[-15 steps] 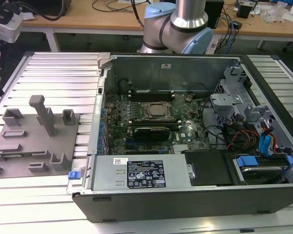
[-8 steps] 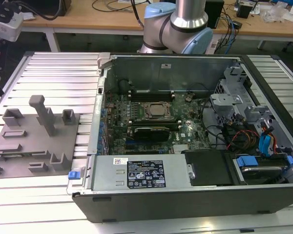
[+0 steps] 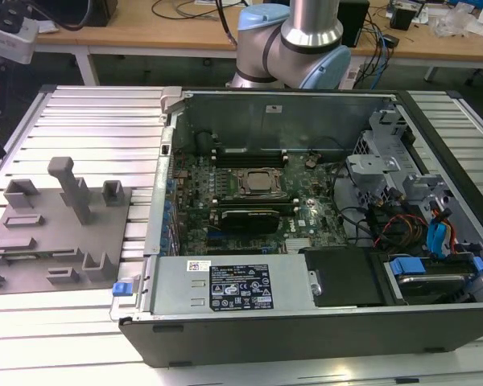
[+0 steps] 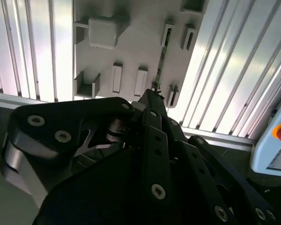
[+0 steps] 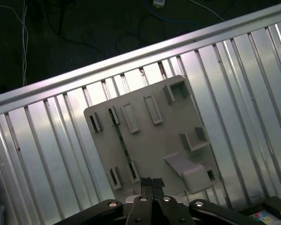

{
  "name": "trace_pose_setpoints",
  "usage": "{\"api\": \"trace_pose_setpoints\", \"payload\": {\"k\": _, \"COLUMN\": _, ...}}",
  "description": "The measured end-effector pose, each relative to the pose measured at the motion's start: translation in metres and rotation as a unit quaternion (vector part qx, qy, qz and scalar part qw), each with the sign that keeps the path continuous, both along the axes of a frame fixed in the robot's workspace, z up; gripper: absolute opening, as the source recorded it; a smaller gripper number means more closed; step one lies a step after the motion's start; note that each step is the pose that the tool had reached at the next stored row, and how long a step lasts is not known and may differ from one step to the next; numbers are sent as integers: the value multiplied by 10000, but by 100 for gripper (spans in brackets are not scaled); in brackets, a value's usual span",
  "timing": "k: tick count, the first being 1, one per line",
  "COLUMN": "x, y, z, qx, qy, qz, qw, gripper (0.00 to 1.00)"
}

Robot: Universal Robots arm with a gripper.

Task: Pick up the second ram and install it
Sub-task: 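Pick up the second ram and move it above second insertion slot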

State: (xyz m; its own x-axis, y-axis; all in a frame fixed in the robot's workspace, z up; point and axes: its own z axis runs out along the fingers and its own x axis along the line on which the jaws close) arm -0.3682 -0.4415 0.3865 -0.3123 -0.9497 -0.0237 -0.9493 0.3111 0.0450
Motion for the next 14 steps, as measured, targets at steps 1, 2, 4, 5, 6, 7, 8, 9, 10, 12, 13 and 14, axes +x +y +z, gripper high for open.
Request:
{"api": "trace_pose_setpoints", "payload": {"k": 1, "x": 0, "y": 0, "z": 0, "qx": 0, "qy": 0, "qz": 54, "qw": 10000, "gripper": 11}}
{"api": "trace_pose_setpoints", "payload": {"k": 2, "x": 0, "y": 0, "z": 0, "qx": 0, "qy": 0, "qz": 93, "qw": 10000, "gripper": 11}}
{"api": "trace_pose_setpoints", "payload": {"k": 4, "x": 0, "y": 0, "z": 0, "qx": 0, "qy": 0, "qz": 244, "qw": 9997, "gripper": 11}}
{"api": "trace_pose_setpoints", "payload": {"k": 5, "x": 0, "y": 0, "z": 0, "qx": 0, "qy": 0, "qz": 298, "qw": 9996, "gripper": 11}}
{"api": "trace_pose_setpoints", "payload": {"k": 6, "x": 0, "y": 0, "z": 0, "qx": 0, "qy": 0, "qz": 334, "qw": 9994, "gripper": 11}}
{"api": "trace_pose_setpoints", "payload": {"k": 7, "x": 0, "y": 0, "z": 0, "qx": 0, "qy": 0, "qz": 418, "qw": 9991, "gripper": 11}}
{"api": "trace_pose_setpoints", "payload": {"k": 8, "x": 0, "y": 0, "z": 0, "qx": 0, "qy": 0, "qz": 480, "qw": 9988, "gripper": 11}}
{"api": "trace_pose_setpoints", "payload": {"k": 9, "x": 0, "y": 0, "z": 0, "qx": 0, "qy": 0, "qz": 519, "qw": 9987, "gripper": 11}}
{"api": "trace_pose_setpoints", "payload": {"k": 10, "x": 0, "y": 0, "z": 0, "qx": 0, "qy": 0, "qz": 579, "qw": 9983, "gripper": 11}}
{"api": "trace_pose_setpoints", "payload": {"k": 12, "x": 0, "y": 0, "z": 0, "qx": 0, "qy": 0, "qz": 716, "qw": 9974, "gripper": 11}}
{"api": "trace_pose_setpoints", "payload": {"k": 13, "x": 0, "y": 0, "z": 0, "qx": 0, "qy": 0, "qz": 764, "qw": 9971, "gripper": 11}}
{"api": "trace_pose_setpoints", "payload": {"k": 14, "x": 0, "y": 0, "z": 0, "qx": 0, "qy": 0, "qz": 803, "qw": 9968, "gripper": 11}}
